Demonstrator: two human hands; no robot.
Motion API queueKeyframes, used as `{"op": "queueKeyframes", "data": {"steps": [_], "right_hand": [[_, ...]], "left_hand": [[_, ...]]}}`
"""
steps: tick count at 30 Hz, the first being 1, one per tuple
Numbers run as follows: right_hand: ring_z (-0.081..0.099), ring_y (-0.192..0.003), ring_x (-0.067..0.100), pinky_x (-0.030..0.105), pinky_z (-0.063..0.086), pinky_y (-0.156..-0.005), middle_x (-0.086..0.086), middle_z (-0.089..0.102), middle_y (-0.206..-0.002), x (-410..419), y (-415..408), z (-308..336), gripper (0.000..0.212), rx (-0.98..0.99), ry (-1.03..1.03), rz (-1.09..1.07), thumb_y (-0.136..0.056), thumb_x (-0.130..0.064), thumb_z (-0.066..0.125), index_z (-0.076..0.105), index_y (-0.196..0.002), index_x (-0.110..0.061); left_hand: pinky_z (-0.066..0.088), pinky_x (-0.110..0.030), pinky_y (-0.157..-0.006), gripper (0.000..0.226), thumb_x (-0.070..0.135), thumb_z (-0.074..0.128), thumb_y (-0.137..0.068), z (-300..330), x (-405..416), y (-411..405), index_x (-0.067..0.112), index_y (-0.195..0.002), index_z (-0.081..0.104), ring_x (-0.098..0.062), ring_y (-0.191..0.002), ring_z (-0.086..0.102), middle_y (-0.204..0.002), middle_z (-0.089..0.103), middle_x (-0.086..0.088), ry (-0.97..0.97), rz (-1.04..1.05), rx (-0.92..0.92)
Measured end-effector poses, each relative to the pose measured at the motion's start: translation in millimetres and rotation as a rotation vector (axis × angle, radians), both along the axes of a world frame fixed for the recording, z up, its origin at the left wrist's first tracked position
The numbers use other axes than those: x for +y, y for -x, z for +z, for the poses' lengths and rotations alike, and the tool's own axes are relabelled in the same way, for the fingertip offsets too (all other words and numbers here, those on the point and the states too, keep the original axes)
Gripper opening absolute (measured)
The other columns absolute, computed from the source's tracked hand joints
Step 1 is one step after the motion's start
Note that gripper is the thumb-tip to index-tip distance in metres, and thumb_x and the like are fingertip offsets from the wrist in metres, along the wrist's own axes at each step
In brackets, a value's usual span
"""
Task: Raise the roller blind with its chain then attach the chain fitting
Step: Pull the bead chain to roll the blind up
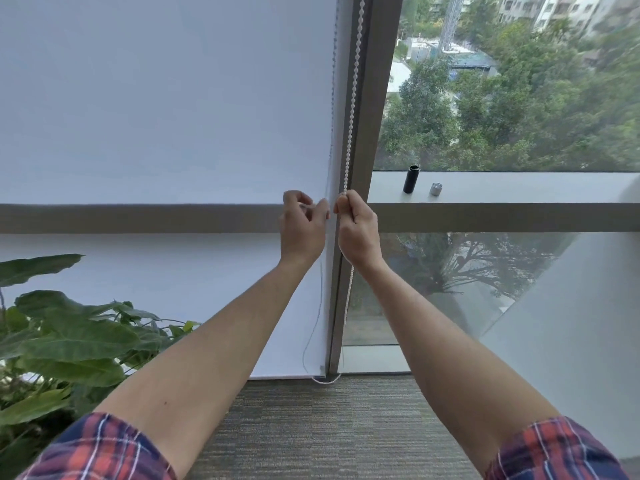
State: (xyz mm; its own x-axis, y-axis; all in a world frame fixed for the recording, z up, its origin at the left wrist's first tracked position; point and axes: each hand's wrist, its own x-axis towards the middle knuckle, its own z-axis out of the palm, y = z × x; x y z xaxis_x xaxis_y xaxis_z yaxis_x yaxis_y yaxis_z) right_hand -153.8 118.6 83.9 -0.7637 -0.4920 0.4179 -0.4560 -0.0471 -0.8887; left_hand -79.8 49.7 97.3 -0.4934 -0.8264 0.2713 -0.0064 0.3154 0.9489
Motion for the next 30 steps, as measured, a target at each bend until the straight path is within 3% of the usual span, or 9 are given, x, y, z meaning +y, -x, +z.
{"op": "queueKeyframes", "data": {"steps": [3, 7, 10, 13, 16, 21, 23, 27, 30], "right_hand": [[0.051, -0.056, -0.004, 0.009, 0.037, -0.056, -0.027, 0.059, -0.063, 5, -12, -2, 0.038, -0.002, 0.022, 0.000, -0.102, -0.015, 0.046, 0.049, -0.070, -0.036], [0.046, -0.057, 0.005, 0.026, 0.041, -0.055, -0.012, 0.056, -0.062, 7, -24, -14, 0.019, -0.043, 0.060, 0.019, -0.093, -0.013, 0.047, 0.051, -0.074, -0.014], [0.042, -0.052, 0.003, 0.016, 0.033, -0.051, -0.018, 0.053, -0.056, 10, -34, -19, 0.023, -0.011, 0.069, -0.004, -0.091, -0.007, 0.045, 0.049, -0.074, -0.022], [0.043, -0.050, 0.001, 0.010, 0.030, -0.050, -0.024, 0.052, -0.054, 17, -40, -24, 0.030, -0.001, 0.085, -0.016, -0.090, -0.005, 0.040, 0.051, -0.073, -0.027], [0.036, -0.051, 0.002, 0.014, 0.028, -0.049, -0.020, 0.048, -0.052, 24, -41, -29, 0.043, -0.033, 0.069, -0.004, -0.086, -0.005, 0.038, 0.051, -0.065, -0.040], [0.042, -0.051, -0.002, 0.010, 0.031, -0.049, -0.026, 0.052, -0.053, 36, -47, -48, 0.058, -0.066, 0.008, 0.053, -0.082, 0.001, 0.035, 0.053, -0.063, -0.051], [0.040, -0.050, -0.001, 0.013, 0.031, -0.048, -0.024, 0.051, -0.051, 38, -48, -60, 0.052, -0.098, -0.058, 0.081, -0.078, -0.003, 0.035, 0.052, -0.058, -0.048], [0.043, -0.048, 0.000, 0.024, 0.036, -0.050, -0.015, 0.053, -0.048, 44, -43, -68, 0.024, -0.153, -0.159, 0.207, -0.078, -0.012, 0.043, 0.052, -0.060, -0.025], [0.060, -0.070, 0.006, 0.029, 0.050, -0.064, -0.003, 0.068, -0.073, 48, -24, -45, 0.016, -0.173, -0.148, 0.327, -0.074, -0.012, 0.058, 0.068, -0.082, -0.003]], "left_hand": [[0.056, -0.042, -0.078, 0.017, 0.029, 0.052, -0.101, 9, 8, 7, 0.014, -0.092, 0.052, -0.033, -0.087, 0.067, -0.092, 0.069, -0.022, -0.047, -0.137, 0.131], [0.056, -0.028, -0.076, 0.031, 0.038, 0.041, -0.101, 23, 21, 12, 0.022, -0.089, 0.064, -0.018, -0.083, 0.073, -0.084, 0.075, -0.006, -0.090, -0.282, 0.277], [0.054, -0.032, -0.063, 0.034, 0.039, 0.040, -0.102, 32, 27, 11, 0.018, -0.090, 0.063, -0.020, -0.063, 0.065, -0.068, 0.069, -0.004, -0.111, -0.293, 0.393], [0.037, -0.029, -0.043, 0.030, 0.030, 0.039, -0.104, 40, 32, 11, 0.013, -0.091, 0.059, -0.014, -0.042, 0.042, -0.053, 0.049, 0.003, -0.027, -0.346, 0.465], [0.028, -0.021, -0.041, 0.030, 0.025, 0.039, -0.105, 43, 41, 9, 0.018, -0.082, 0.058, -0.006, -0.043, 0.032, -0.054, 0.039, 0.013, 0.016, -0.365, 0.426], [0.031, -0.025, -0.052, 0.033, 0.022, 0.041, -0.103, 20, 46, 5, 0.022, -0.071, 0.047, -0.009, -0.052, 0.035, -0.059, 0.040, 0.012, 0.101, -0.310, 0.266], [0.031, -0.021, -0.053, 0.033, 0.020, 0.042, -0.102, 8, 48, 0, 0.026, -0.070, 0.045, -0.005, -0.052, 0.035, -0.058, 0.041, 0.014, 0.116, -0.287, 0.211], [0.033, -0.016, -0.056, 0.031, 0.022, 0.043, -0.102, -5, 48, -6, 0.025, -0.071, 0.045, -0.002, -0.054, 0.040, -0.059, 0.043, 0.011, 0.205, -0.236, 0.143], [0.034, -0.018, -0.055, 0.032, 0.023, 0.044, -0.102, -6, 45, -8, 0.026, -0.070, 0.045, -0.002, -0.054, 0.043, -0.058, 0.044, 0.012, 0.228, -0.216, 0.109]]}}
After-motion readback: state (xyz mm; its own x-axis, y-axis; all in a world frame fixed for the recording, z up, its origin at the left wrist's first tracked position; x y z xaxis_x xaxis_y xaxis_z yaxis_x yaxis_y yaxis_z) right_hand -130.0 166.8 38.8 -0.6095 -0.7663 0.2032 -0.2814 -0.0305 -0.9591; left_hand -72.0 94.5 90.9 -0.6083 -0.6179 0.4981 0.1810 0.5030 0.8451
